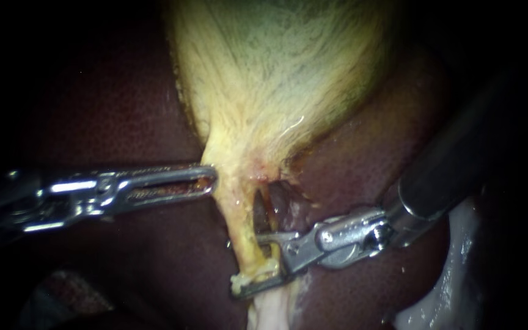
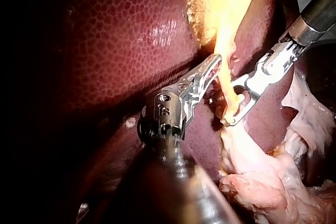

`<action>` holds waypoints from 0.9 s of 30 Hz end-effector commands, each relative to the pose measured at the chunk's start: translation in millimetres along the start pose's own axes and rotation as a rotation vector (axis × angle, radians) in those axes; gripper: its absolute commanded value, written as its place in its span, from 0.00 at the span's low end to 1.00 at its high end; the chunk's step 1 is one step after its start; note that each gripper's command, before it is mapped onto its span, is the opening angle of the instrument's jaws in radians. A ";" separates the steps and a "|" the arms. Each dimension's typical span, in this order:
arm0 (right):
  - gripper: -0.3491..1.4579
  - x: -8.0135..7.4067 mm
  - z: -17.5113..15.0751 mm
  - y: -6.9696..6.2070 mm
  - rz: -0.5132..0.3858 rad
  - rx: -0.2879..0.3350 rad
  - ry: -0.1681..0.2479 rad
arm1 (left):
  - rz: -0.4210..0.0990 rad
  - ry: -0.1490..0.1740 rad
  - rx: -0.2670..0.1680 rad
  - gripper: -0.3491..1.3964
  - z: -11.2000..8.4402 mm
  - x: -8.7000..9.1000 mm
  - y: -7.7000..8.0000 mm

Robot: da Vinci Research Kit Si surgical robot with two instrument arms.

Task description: Going back second clip left tube

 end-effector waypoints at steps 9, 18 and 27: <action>0.53 0.5 -1.8 0.4 -0.028 0.005 0.003 | 0.000 0.000 0.001 0.00 0.0 0.0 0.0; 0.53 0.9 -3.4 0.5 -0.022 0.004 0.006 | 0.001 0.000 0.001 0.00 0.0 0.0 0.1; 0.53 1.6 -7.4 0.9 -0.039 -0.033 0.006 | 0.001 0.000 0.001 0.00 0.0 0.1 0.1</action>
